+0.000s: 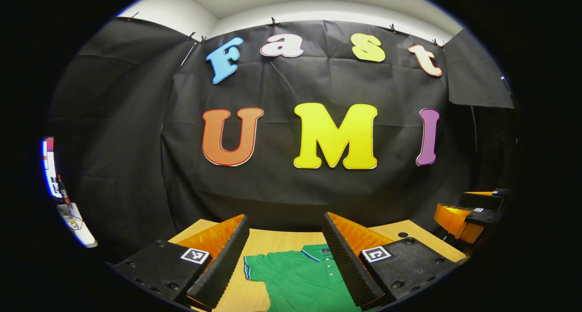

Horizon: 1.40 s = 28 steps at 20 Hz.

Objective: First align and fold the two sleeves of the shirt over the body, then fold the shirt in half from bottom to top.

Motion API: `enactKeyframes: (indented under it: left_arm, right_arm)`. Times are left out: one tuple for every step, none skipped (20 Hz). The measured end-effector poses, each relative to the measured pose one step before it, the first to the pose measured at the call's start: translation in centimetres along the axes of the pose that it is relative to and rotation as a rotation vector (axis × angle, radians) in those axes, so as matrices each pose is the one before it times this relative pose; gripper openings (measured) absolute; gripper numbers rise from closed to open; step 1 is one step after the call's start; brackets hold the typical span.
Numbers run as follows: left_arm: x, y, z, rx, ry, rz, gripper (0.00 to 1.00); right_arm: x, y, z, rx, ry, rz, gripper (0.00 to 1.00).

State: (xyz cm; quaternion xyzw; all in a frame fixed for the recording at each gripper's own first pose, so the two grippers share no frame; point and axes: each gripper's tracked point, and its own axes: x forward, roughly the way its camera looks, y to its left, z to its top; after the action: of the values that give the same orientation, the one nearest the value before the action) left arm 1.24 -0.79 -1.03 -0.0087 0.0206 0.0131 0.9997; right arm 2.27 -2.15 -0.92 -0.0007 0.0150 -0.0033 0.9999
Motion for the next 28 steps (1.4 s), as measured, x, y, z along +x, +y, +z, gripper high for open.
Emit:
enactKeyframes:
  left_arm:
    - [-0.002,-0.158,-0.108,-0.00174,0.00122,-0.00033,1.0]
    - [0.106,-0.108,-0.153,-0.00061,0.00188,0.00047,1.0]
    - [0.03,-0.093,-0.037,0.00037,0.00141,0.00034,1.0]
    - [0.064,-0.135,-0.116,0.00018,0.00093,-0.00078,1.0]
    - [0.103,-0.082,0.055,0.00062,0.00171,0.00053,1.0]
    - [0.155,-0.091,-0.205,0.00001,0.00599,-0.0004,1.0]
    - [0.065,-0.105,-0.275,-0.00078,0.00961,0.00005,1.0]
    - [0.112,-0.057,-0.191,-0.00177,0.00717,-0.00064,1.0]
    - [0.144,-0.053,-0.221,-0.00037,0.00456,0.00053,1.0]
    - [0.195,0.002,0.01,0.00257,0.00274,0.00113,1.0]
    - [0.069,-0.122,0.078,0.00478,-0.00078,0.00031,1.0]
    - [0.14,-0.151,0.077,0.00422,-0.00298,-0.00215,1.0]
    - [0.21,-0.121,0.045,0.00366,-0.00114,-0.0017,1.0]
    - [0.237,-0.105,-0.146,0.00297,0.00366,0.00099,1.0]
    - [0.282,-0.177,-0.13,0.00151,0.0063,-0.00183,1.0]
    - [0.198,-0.071,-0.259,0.00366,0.00914,0.00148,1.0]
    - [0.202,0.005,-0.133,0.00321,0.00548,0.00878,1.0]
    - [0.388,0.02,0.009,0.00103,0.00325,0.00785,1.0]
    - [0.279,-0.094,-0.147,-0.00073,0.00382,0.00447,1.0]
    - [0.122,-0.112,-0.178,0.00015,0.00586,0.00415,1.0]
    - [0.179,-0.174,-0.154,0.00196,0.00677,0.0026,1.0]
    - [0.096,-0.065,-0.123,0.00336,0.00601,0.00416,1.0]
    - [0.05,0.069,0.058,0.00286,0.00607,0.00721,1.0]
    - [0.117,-0.081,-0.151,-0.0012,0.00355,0.00612,1.0]
    - [0.097,-0.229,-0.172,-0.00427,0.00601,-0.00024,1.0]
    - [0.096,-0.074,-0.318,-0.00155,0.00881,0.00224,1.0]
    - [0.103,-0.031,-0.25,0.0037,0.00905,0.00621,1.0]
    - [0.021,0.043,-0.125,0.00483,0.00577,0.00606,1.0]
  right_arm:
    - [0.161,-0.304,-0.079,-0.00009,0.00176,-0.00278,0.95]
    - [0.135,-0.258,-0.231,0.0013,0.00454,-0.00086,0.95]
    - [0.206,-0.298,-0.298,0.0023,0.00958,-0.00293,0.95]
    - [0.282,-0.402,-0.393,0.00116,0.01029,-0.00464,0.95]
    - [0.266,-0.308,-0.247,0.00175,0.00742,-0.00383,0.95]
    - [0.236,-0.352,-0.341,-0.00125,0.00639,-0.00241,0.96]
    - [0.44,-0.397,-0.304,-0.00345,0.01002,-0.00359,0.96]
    - [0.547,-0.397,-0.508,-0.00209,0.01434,-0.00105,0.97]
    - [0.616,-0.521,-0.65,-0.00324,0.01782,-0.00052,0.94]
    - [0.719,-0.633,-0.775,-0.00108,0.01914,-0.00397,0.95]
    - [0.808,-0.786,-0.739,0.00363,0.01859,-0.00621,0.95]
    - [1.093,-0.741,-0.866,0.00284,0.02063,-0.00847,0.95]
    - [1.384,-0.741,-1.126,-0.00969,0.02804,-0.01084,0.95]
    - [1.575,-0.811,-1.301,-0.01004,0.02896,-0.01343,0.95]
    - [1.704,-0.817,-1.195,0.00007,0.02984,-0.00942,0.96]
    - [1.656,-0.704,-1.295,0.00856,0.03391,-0.00749,0.97]
    - [1.88,-0.575,-1.248,0.01443,0.03826,-0.00568,0.95]
    - [1.969,-0.457,-1.256,0.01272,0.03884,-0.00238,0.95]
    - [1.865,-0.644,-1.049,0.01529,0.02794,-0.00622,0.95]
    - [1.795,-0.603,-1.222,0.01104,0.02625,-0.01128,0.95]
    - [1.874,-0.498,-1.122,0.0073,0.02059,-0.00773,0.95]
    - [1.627,-0.322,-0.98,0.00465,0.01808,-0.00464,0.96]
    - [1.664,-0.216,-0.799,0.00347,0.01658,0.00082,0.96]
    - [1.506,0.048,-0.858,0.00701,0.0168,0.00999,0.97]
    - [1.289,0.053,-0.86,0.00113,0.02629,0.00724,0.95]
    - [1.157,0.042,-0.815,-0.00108,0.02122,0.00511,0.94]
    - [1.229,0.018,-0.565,-0.00032,0.01772,0.00811,0.94]
    - [1.045,-0.038,-0.559,-0.00586,0.02054,-0.00102,0.94]
